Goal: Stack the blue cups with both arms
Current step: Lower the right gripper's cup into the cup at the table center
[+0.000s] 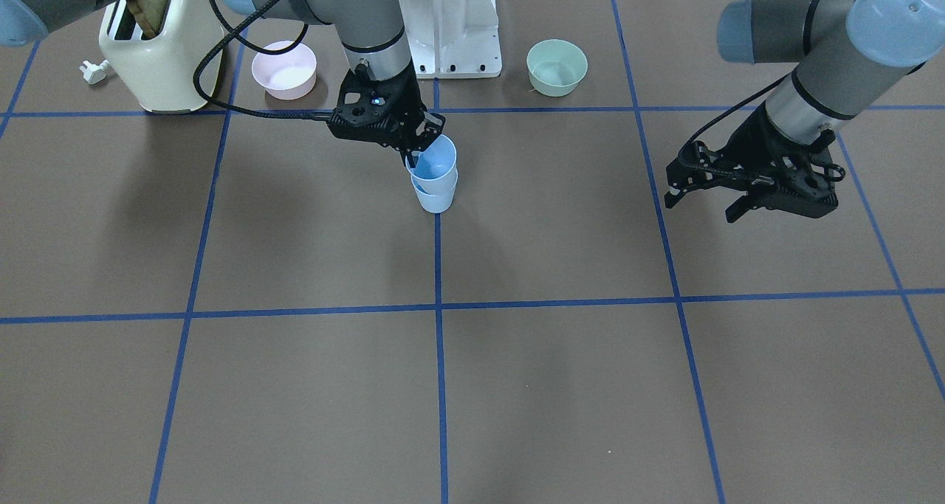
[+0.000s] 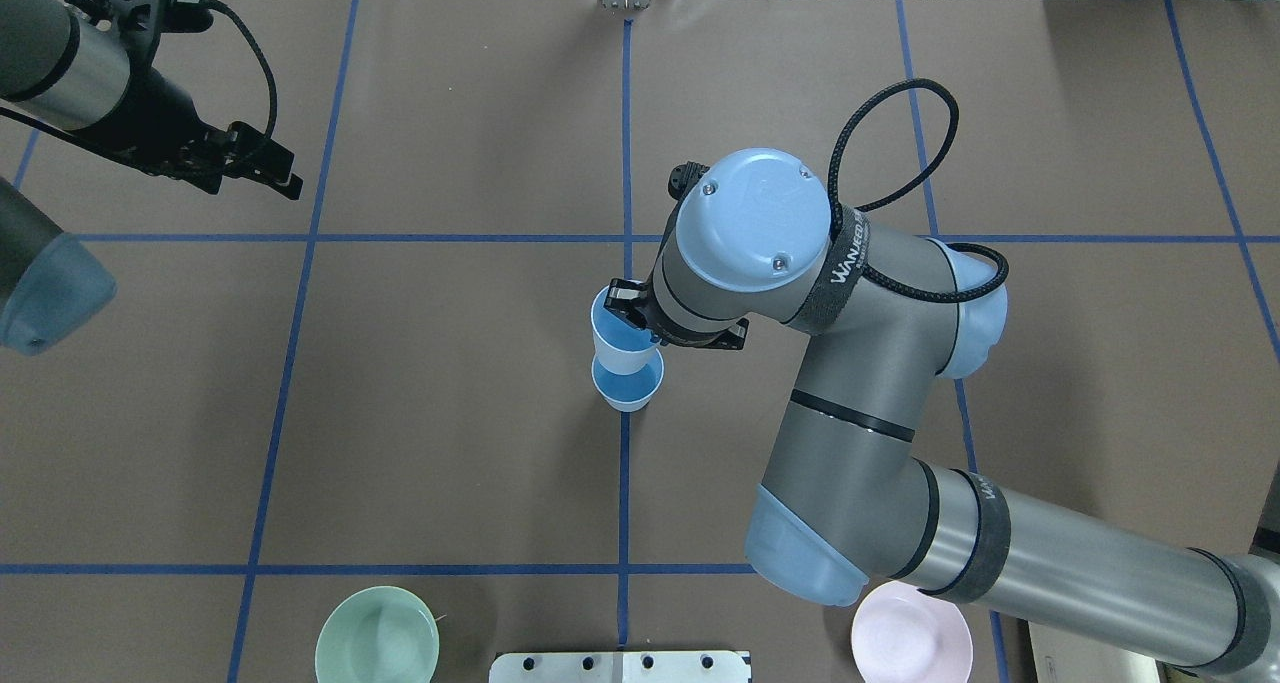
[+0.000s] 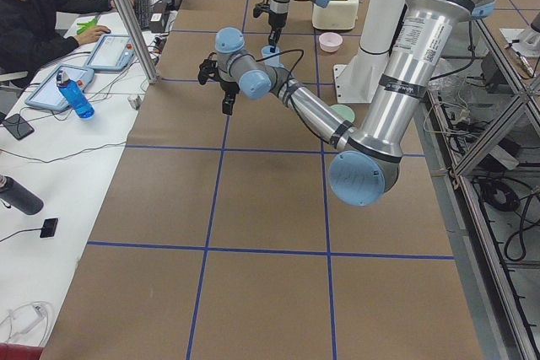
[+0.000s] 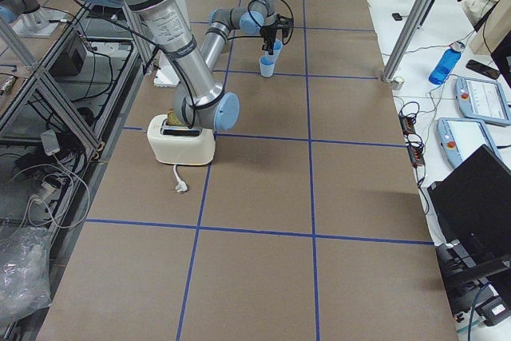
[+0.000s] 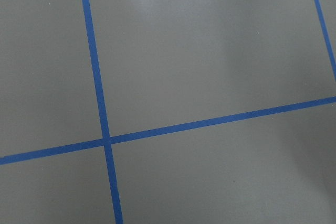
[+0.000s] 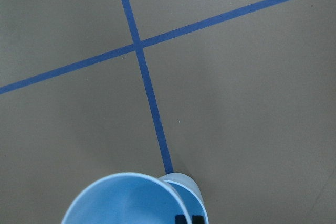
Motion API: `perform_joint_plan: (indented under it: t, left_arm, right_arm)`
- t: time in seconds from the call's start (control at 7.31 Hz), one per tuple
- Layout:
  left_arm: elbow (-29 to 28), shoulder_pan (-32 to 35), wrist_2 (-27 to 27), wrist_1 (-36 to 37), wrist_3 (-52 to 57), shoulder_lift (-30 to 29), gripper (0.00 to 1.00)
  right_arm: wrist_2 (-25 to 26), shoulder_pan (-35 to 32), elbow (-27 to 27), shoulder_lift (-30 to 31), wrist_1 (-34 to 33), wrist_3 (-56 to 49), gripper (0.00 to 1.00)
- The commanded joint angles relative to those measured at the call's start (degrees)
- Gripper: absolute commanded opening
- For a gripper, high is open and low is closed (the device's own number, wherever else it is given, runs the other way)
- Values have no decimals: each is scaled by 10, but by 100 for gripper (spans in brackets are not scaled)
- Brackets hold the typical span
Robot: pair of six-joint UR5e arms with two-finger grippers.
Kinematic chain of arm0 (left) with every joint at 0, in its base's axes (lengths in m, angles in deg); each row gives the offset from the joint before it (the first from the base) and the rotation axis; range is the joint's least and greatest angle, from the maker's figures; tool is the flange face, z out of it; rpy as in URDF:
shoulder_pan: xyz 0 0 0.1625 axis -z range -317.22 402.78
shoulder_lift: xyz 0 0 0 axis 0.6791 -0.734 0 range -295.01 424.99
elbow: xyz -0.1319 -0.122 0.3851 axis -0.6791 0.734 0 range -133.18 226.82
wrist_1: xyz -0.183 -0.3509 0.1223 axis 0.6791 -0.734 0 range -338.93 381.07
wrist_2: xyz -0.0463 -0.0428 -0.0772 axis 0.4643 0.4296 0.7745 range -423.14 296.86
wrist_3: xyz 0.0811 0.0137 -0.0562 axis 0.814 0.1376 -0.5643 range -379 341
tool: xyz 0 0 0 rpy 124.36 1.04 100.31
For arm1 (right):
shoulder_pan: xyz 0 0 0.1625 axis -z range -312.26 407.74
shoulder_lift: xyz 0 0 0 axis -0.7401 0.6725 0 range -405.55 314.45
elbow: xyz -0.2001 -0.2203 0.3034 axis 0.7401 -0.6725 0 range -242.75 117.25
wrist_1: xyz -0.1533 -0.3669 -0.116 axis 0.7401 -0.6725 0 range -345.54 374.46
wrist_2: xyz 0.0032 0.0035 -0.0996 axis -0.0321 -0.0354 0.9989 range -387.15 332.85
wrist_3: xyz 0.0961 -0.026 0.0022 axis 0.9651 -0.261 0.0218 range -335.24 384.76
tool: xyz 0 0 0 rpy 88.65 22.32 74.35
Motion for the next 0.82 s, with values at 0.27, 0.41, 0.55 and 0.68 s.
perform_joint_plan:
  t: [0.27, 0.41, 0.55, 0.68]
  left_arm:
    - [-1, 0, 0, 0, 0, 0, 98]
    - [-1, 0, 1, 0, 0, 0, 98]
    - [-1, 0, 1, 0, 0, 0, 98]
    - [-2, 0, 1, 0, 0, 1, 98]
  right_arm:
    - [7, 10, 0, 0, 1, 1, 0]
    - [7, 10, 1, 0, 2, 1, 0]
    - [8, 10, 0, 0, 2, -1, 0]
    - [8, 10, 0, 0, 1, -4, 9]
